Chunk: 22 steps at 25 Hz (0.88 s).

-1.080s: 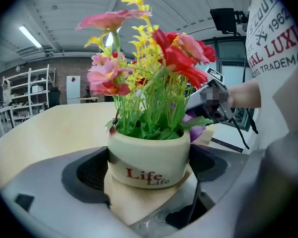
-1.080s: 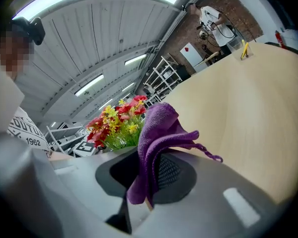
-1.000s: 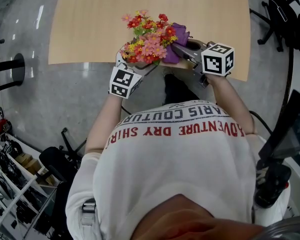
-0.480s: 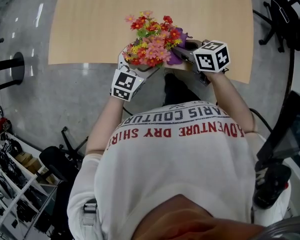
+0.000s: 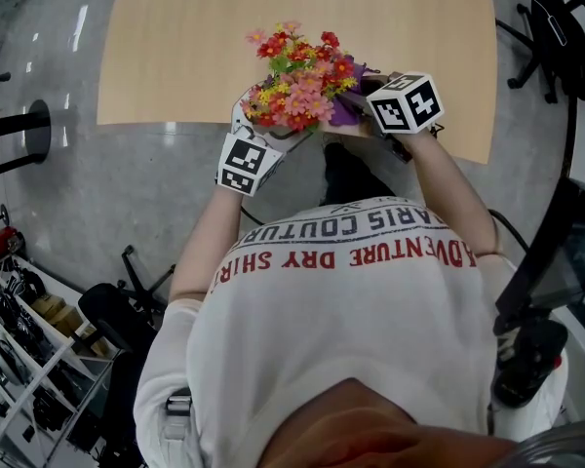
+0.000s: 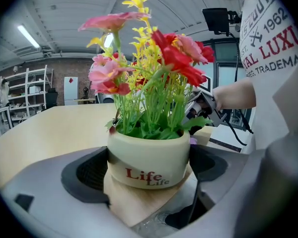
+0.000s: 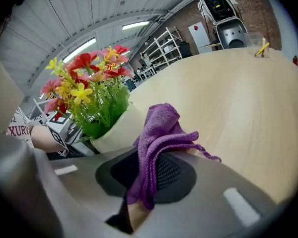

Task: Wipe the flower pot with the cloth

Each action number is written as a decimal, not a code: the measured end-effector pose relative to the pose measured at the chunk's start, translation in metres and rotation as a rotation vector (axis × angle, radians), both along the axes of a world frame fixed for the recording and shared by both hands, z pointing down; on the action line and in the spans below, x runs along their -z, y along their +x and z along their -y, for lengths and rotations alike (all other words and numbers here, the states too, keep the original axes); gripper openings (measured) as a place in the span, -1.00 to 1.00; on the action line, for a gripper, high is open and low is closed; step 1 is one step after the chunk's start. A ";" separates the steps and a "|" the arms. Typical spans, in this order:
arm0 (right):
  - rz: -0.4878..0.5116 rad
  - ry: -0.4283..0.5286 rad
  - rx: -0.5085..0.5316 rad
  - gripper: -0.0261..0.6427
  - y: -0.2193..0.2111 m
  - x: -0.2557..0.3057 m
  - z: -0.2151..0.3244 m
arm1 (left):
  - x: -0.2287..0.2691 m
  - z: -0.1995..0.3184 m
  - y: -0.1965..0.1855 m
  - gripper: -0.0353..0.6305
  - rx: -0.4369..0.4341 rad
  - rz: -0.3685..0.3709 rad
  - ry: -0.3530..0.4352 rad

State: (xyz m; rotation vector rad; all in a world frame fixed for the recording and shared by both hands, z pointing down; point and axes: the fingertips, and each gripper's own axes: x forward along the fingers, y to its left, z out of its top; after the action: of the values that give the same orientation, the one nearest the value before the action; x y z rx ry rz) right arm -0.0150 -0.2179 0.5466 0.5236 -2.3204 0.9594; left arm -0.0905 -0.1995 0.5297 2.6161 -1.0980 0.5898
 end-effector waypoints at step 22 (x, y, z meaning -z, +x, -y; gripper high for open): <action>0.119 0.085 -0.267 -0.79 0.067 0.032 -0.072 | 0.007 -0.018 0.005 0.67 0.600 -0.032 -0.023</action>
State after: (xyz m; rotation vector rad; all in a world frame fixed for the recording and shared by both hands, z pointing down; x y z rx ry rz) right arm 0.0516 -0.1461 0.5150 0.8500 -2.4482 1.0412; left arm -0.0858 -0.1817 0.5230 2.0956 -1.7406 0.4134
